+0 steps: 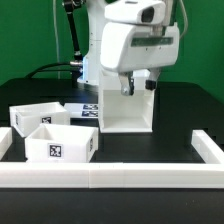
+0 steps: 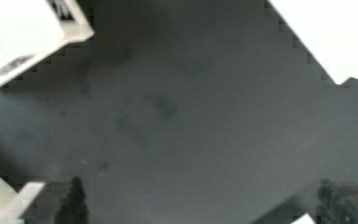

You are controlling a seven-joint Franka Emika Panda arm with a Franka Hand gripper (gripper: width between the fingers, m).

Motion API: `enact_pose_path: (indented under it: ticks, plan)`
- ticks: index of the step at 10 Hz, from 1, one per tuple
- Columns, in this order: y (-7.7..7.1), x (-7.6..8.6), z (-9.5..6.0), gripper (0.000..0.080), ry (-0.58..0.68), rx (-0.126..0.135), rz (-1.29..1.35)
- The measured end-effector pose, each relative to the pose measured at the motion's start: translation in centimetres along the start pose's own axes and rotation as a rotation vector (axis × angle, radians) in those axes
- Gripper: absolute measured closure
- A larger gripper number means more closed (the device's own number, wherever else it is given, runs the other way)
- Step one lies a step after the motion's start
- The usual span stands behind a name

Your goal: Assemble drawer

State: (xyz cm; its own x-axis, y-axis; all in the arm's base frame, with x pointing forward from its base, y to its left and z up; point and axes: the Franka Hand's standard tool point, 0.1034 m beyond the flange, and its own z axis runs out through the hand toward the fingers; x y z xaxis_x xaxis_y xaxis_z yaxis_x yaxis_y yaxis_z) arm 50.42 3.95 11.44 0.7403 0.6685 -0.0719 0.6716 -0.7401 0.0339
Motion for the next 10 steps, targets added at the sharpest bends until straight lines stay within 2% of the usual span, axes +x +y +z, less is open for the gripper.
enact_pose_path:
  ticks: [2, 7, 8, 10]
  plan:
    - [-1.0, -0.4, -2.1, 0.015, -0.081, 0.077, 0.189]
    - [-1.4, -0.2, -2.4, 0.015, -0.073, 0.086, 0.553]
    - [-2.0, -0.6, -2.6, 0.015, -0.042, 0.094, 0.581]
    - [-4.1, -2.2, -2.9, 0.015, -0.004, 0.093, 0.598]
